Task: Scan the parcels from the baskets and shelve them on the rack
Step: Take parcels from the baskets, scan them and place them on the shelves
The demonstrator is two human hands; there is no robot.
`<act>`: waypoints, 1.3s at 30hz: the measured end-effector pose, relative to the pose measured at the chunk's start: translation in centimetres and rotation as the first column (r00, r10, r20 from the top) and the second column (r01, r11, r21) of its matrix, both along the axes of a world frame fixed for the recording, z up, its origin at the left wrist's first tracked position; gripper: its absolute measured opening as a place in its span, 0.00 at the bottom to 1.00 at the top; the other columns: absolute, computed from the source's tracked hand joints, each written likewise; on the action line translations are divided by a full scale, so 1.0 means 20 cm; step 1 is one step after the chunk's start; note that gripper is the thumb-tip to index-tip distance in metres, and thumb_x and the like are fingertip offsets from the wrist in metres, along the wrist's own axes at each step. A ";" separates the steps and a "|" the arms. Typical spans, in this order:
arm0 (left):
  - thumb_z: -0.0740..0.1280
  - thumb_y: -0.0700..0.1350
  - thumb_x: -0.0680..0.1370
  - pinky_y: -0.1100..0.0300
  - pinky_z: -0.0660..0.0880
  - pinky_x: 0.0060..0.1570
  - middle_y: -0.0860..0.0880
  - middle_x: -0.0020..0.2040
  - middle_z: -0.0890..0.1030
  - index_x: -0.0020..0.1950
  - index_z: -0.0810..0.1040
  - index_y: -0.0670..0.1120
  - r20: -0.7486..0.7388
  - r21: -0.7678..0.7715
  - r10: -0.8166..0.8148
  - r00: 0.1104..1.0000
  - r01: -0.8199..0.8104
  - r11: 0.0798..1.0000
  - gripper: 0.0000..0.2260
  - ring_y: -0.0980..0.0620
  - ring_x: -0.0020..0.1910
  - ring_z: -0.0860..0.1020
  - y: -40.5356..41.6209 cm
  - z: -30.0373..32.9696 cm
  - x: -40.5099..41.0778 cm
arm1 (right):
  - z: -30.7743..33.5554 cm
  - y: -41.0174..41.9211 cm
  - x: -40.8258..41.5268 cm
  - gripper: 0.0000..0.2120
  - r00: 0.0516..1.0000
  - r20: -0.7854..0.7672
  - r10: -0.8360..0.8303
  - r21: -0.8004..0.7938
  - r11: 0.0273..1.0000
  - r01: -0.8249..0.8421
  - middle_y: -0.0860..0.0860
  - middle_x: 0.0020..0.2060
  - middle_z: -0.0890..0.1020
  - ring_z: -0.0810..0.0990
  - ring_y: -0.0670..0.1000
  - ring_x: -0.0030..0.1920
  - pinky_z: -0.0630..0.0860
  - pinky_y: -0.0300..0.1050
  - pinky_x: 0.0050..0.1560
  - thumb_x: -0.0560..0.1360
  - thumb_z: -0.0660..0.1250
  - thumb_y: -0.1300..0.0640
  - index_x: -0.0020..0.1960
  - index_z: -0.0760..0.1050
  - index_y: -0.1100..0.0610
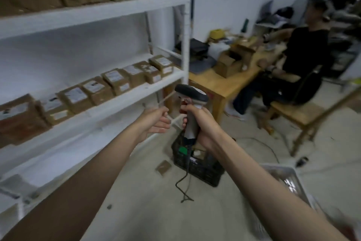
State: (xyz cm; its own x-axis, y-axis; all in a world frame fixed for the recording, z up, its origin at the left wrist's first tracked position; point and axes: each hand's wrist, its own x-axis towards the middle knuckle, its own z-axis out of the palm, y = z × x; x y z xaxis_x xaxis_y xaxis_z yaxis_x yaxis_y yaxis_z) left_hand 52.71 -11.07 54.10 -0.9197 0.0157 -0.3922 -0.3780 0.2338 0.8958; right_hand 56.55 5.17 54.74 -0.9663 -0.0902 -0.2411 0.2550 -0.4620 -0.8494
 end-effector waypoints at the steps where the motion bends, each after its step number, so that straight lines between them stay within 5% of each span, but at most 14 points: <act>1: 0.65 0.49 0.81 0.57 0.84 0.41 0.42 0.46 0.86 0.52 0.78 0.43 0.013 -0.015 -0.050 0.999 0.050 0.999 0.10 0.47 0.45 0.86 0.13 -0.04 0.01 | -0.04 0.12 0.03 0.05 0.999 0.025 -0.039 -0.002 0.999 0.039 0.51 0.33 0.77 0.72 0.47 0.28 0.71 0.41 0.30 0.77 0.68 0.65 0.48 0.76 0.57; 6: 0.65 0.50 0.81 0.60 0.81 0.34 0.45 0.43 0.87 0.55 0.79 0.44 0.088 -0.076 -0.261 0.961 0.268 0.960 0.10 0.51 0.40 0.86 0.76 -0.26 0.08 | -0.24 0.69 0.23 0.04 0.959 0.164 -0.232 0.057 0.973 0.225 0.49 0.28 0.74 0.72 0.47 0.27 0.72 0.41 0.31 0.78 0.68 0.63 0.46 0.74 0.57; 20: 0.65 0.50 0.80 0.60 0.80 0.42 0.46 0.46 0.86 0.55 0.79 0.45 0.201 -0.155 -0.539 0.818 0.570 0.807 0.10 0.52 0.40 0.85 2.26 -0.66 0.38 | -0.62 2.11 0.69 0.04 0.830 0.369 -0.418 0.064 0.903 0.426 0.53 0.36 0.75 0.70 0.48 0.28 0.71 0.39 0.29 0.80 0.63 0.66 0.50 0.72 0.58; 22: 0.64 0.49 0.80 0.56 0.80 0.46 0.46 0.45 0.85 0.55 0.79 0.46 0.227 -0.153 -0.568 0.791 0.605 0.781 0.09 0.51 0.41 0.83 2.39 -0.71 0.41 | -0.68 2.24 0.72 0.05 0.818 0.399 -0.415 0.040 0.899 0.437 0.53 0.35 0.73 0.68 0.48 0.30 0.69 0.40 0.33 0.80 0.63 0.66 0.48 0.71 0.58; 26: 0.64 0.48 0.82 0.60 0.74 0.36 0.46 0.43 0.83 0.52 0.77 0.46 0.280 -0.142 -0.616 0.736 0.666 0.732 0.07 0.52 0.37 0.79 2.58 -0.83 0.44 | -0.81 2.44 0.76 0.07 0.779 0.457 -0.429 0.014 0.879 0.476 0.53 0.33 0.70 0.68 0.49 0.31 0.66 0.42 0.35 0.79 0.62 0.66 0.44 0.70 0.58; 30: 0.64 0.49 0.82 0.59 0.79 0.43 0.47 0.46 0.85 0.55 0.78 0.45 0.325 -0.168 -0.658 0.680 0.726 0.667 0.09 0.52 0.40 0.82 2.69 -0.96 0.38 | -0.92 2.57 0.78 0.09 0.713 0.526 -0.464 0.064 0.857 0.511 0.52 0.31 0.74 0.70 0.48 0.27 0.73 0.40 0.28 0.79 0.63 0.64 0.41 0.73 0.57; 33: 0.64 0.50 0.81 0.57 0.80 0.46 0.47 0.46 0.86 0.56 0.79 0.45 0.365 -0.155 -0.673 0.643 0.755 0.637 0.10 0.53 0.40 0.84 2.79 -1.07 0.30 | -1.01 2.65 0.75 0.08 0.662 0.558 -0.500 0.060 0.820 0.569 0.51 0.30 0.75 0.70 0.47 0.29 0.71 0.39 0.32 0.80 0.63 0.65 0.43 0.73 0.58; 39: 0.64 0.46 0.80 0.65 0.74 0.31 0.48 0.42 0.82 0.48 0.77 0.46 0.429 -0.025 -0.721 0.544 0.805 0.593 0.05 0.54 0.35 0.79 3.01 -1.31 0.09 | -1.23 2.79 0.63 0.04 0.533 0.638 -0.556 0.089 0.741 0.666 0.53 0.35 0.73 0.70 0.49 0.32 0.70 0.42 0.38 0.80 0.62 0.66 0.54 0.71 0.60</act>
State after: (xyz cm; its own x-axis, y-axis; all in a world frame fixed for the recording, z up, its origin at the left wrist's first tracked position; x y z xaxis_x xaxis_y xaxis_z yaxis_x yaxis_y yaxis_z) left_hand 54.43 49.09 27.99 -0.3952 0.5314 -0.7493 -0.2292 0.7329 0.6406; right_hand 69.25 61.07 30.20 -0.4494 0.3796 -0.8087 0.2718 -0.8042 -0.5285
